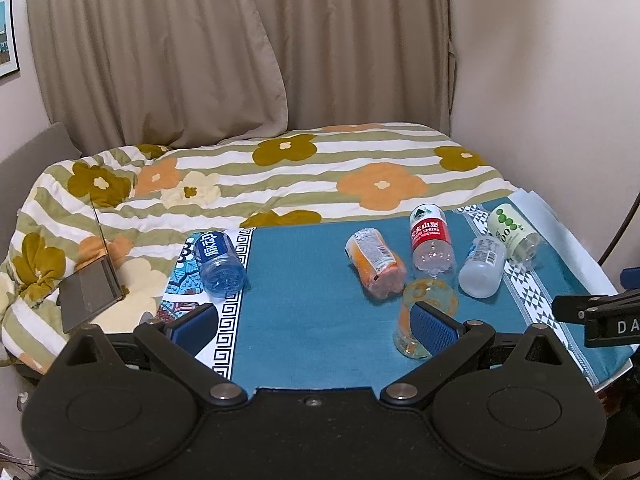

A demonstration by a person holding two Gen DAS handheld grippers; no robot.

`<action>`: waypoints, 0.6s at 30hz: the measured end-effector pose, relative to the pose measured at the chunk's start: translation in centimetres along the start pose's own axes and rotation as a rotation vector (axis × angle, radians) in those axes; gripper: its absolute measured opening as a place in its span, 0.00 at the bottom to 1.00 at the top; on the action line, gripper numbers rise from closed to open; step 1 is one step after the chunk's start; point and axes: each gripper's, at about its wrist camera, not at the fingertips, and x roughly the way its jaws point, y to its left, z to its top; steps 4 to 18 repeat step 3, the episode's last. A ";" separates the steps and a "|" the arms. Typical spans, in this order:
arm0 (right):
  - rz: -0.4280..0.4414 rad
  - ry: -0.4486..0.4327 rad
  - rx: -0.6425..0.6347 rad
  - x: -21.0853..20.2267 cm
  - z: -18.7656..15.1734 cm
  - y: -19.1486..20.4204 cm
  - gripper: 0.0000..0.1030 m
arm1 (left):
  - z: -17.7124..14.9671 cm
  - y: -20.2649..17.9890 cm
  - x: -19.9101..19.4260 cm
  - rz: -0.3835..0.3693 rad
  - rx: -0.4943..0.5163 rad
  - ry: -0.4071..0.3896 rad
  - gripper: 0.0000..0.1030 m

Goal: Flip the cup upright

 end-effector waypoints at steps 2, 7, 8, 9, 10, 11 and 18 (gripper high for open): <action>0.008 -0.003 -0.005 0.2 0.1 0.2 1.00 | 0.1 0.1 0.1 0.002 -0.002 0.000 1.00; 0.013 -0.004 -0.008 0.3 0.1 0.2 1.00 | 0.1 0.2 0.2 0.004 -0.002 0.001 1.00; 0.013 -0.004 -0.008 0.3 0.1 0.2 1.00 | 0.1 0.2 0.2 0.004 -0.002 0.001 1.00; 0.013 -0.004 -0.008 0.3 0.1 0.2 1.00 | 0.1 0.2 0.2 0.004 -0.002 0.001 1.00; 0.013 -0.004 -0.008 0.3 0.1 0.2 1.00 | 0.1 0.2 0.2 0.004 -0.002 0.001 1.00; 0.013 -0.004 -0.008 0.3 0.1 0.2 1.00 | 0.1 0.2 0.2 0.004 -0.002 0.001 1.00; 0.013 -0.004 -0.008 0.3 0.1 0.2 1.00 | 0.1 0.2 0.2 0.004 -0.002 0.001 1.00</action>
